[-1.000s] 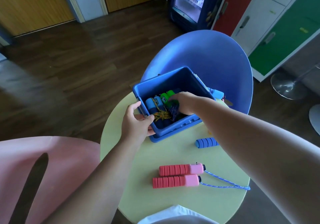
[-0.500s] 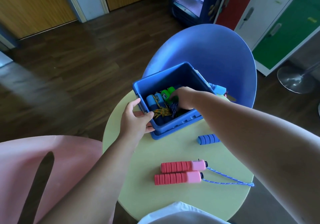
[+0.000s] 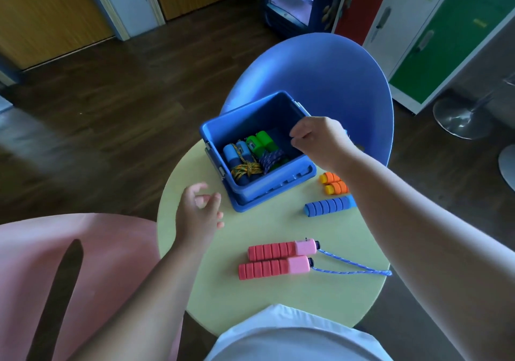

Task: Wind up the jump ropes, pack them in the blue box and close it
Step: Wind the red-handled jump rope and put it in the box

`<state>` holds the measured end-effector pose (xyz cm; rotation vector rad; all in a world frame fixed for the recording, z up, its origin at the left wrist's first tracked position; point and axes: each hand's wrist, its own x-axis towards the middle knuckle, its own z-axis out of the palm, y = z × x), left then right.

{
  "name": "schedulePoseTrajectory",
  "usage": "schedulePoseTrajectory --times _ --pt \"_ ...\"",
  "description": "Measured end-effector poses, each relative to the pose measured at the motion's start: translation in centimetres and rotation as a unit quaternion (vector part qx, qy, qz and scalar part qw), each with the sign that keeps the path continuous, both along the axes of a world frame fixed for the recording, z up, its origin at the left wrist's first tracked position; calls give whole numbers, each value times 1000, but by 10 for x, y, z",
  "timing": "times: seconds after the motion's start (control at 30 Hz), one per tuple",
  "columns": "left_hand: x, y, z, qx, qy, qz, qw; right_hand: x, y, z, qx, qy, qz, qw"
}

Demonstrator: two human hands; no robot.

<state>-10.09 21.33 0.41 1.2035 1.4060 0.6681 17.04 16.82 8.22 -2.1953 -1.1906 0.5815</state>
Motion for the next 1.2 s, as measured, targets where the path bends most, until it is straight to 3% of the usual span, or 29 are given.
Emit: schedulePoseTrajectory --times 0.2,0.4,0.57,0.77,1.0,1.2 --pt "-31 -73 -21 -60 62 -87 992 -38 -74 -40 -28 28 18 999" --pt "-41 -126 -45 -189 32 -143 971 -78 -106 -92 -188 24 230 955" --pt "-17 -141 -58 -196 7 -78 977 -77 -113 -106 -225 -3 264 938" --pt "1 -163 -61 -185 -31 -6 982 -75 -132 -113 -216 35 232 948" --pt "27 -192 -55 -90 -21 114 989 -70 -162 -113 -162 209 158 951" --pt "49 -209 4 5 -120 199 973 -46 -172 -56 -48 392 116 911"
